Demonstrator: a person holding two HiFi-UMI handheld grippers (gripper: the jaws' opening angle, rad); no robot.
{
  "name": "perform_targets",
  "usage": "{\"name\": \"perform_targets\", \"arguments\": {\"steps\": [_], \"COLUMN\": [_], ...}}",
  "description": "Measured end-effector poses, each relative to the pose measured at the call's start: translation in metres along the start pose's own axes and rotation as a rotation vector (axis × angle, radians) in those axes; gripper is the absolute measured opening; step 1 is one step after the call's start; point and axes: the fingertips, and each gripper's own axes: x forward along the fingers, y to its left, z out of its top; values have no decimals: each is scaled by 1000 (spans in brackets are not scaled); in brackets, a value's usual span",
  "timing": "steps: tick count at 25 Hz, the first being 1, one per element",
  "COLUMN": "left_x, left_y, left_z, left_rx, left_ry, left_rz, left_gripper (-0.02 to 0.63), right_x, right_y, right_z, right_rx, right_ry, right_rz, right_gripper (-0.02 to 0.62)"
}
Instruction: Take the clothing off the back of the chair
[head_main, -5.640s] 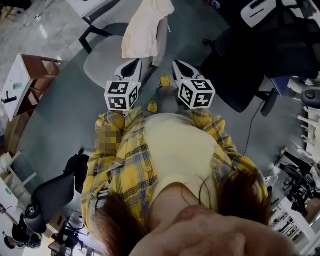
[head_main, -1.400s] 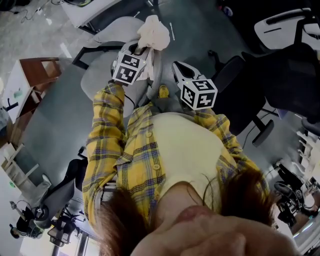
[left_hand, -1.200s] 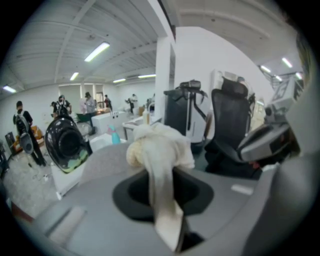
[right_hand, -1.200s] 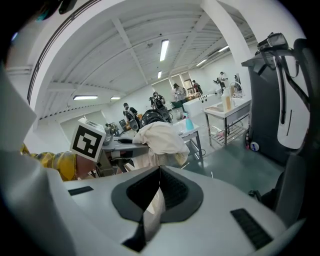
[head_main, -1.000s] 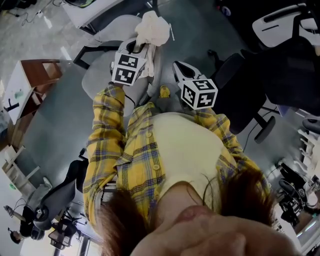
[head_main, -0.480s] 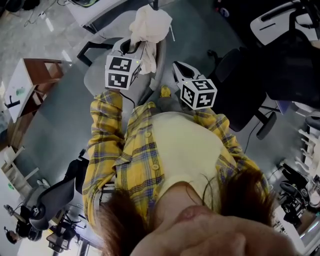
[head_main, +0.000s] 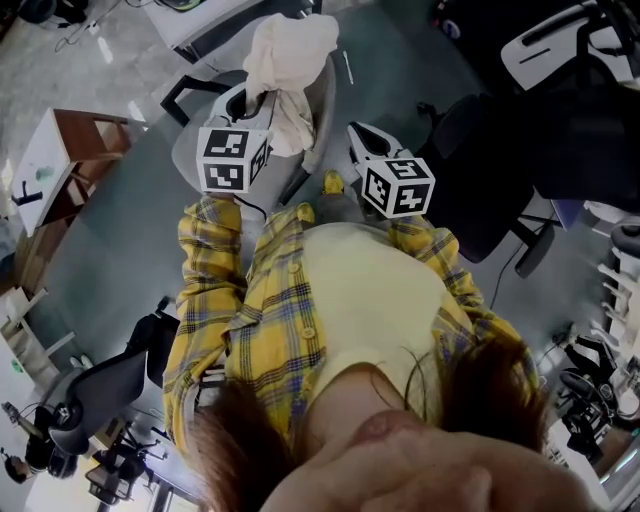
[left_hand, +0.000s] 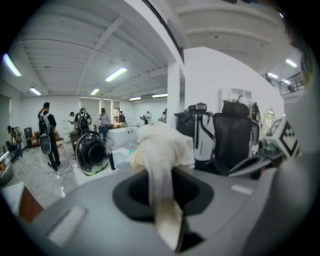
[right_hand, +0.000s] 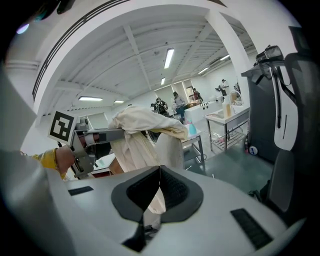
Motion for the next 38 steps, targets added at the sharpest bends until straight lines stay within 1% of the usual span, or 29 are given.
{"name": "perform_targets", "arguments": {"steps": [7,17,25,32,38], "left_x": [-35,-75,-98,-112,-112], "left_y": [6,9,13,16,13], "left_z": [-4,-20,-48,-60,-77], "left_rx": [-24,-61,-141,-169,-213], "left_ry": [-34,-34,-15,-28,-1], "left_rz": [48,124,177,224,241], "left_gripper": [74,72,74,74,74], "right_x": [0,-6,-8,-6,-8], "right_y": [14,25,32,37,35], "right_z": [-7,-8,-7,-6,-6], "right_rx": [-11,-26,-44,-60,-71], "right_ry": [3,-14,-16,-18,-26], "right_rz": [14,27,34,36,32], "right_gripper": [14,14,14,13,13]}}
